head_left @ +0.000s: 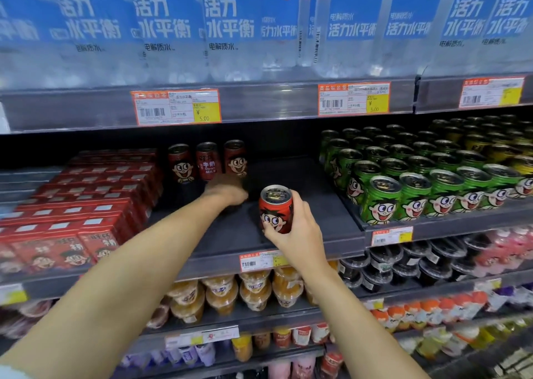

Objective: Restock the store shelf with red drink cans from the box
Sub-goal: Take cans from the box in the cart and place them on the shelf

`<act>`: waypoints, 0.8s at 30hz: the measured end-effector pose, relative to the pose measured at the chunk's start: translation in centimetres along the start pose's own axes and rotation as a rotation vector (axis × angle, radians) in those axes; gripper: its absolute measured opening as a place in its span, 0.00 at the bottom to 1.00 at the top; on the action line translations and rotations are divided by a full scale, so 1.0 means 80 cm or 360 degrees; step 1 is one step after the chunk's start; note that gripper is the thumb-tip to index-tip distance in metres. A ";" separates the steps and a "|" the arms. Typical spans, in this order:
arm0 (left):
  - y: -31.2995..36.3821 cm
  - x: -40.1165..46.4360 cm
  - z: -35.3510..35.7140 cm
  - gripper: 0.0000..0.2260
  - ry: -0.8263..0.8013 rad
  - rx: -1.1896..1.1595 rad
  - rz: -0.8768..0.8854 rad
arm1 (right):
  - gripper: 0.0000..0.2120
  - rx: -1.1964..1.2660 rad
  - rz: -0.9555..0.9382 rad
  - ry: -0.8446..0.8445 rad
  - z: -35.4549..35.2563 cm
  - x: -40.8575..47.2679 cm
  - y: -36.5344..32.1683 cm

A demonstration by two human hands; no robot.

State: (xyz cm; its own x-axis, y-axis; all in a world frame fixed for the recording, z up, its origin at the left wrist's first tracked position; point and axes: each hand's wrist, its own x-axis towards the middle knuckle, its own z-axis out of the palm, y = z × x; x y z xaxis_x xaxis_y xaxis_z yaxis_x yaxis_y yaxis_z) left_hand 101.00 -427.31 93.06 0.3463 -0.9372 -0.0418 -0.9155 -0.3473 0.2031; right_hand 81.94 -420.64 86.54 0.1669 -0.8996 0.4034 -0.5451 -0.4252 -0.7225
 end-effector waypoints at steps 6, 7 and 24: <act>-0.024 -0.095 0.036 0.25 -0.0027 0.0128 0.0115 | 0.38 -0.0037 -0.0019 0.0028 0.001 -0.001 0.000; -0.028 -0.105 0.043 0.26 -0.0029 0.0027 0.0125 | 0.39 -0.0050 -0.0019 0.0031 0.001 -0.001 -0.002; -0.032 -0.149 0.068 0.27 0.0087 -0.0051 0.0145 | 0.41 0.0013 0.0156 -0.0051 -0.013 -0.003 -0.026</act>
State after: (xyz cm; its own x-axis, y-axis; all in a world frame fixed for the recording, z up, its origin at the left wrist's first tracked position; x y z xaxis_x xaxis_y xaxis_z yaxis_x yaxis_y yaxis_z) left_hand 98.12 -415.40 87.74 0.2736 -0.9613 0.0314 -0.9369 -0.2590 0.2348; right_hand 82.20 -419.42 88.53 0.1392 -0.9396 0.3128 -0.5533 -0.3358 -0.7623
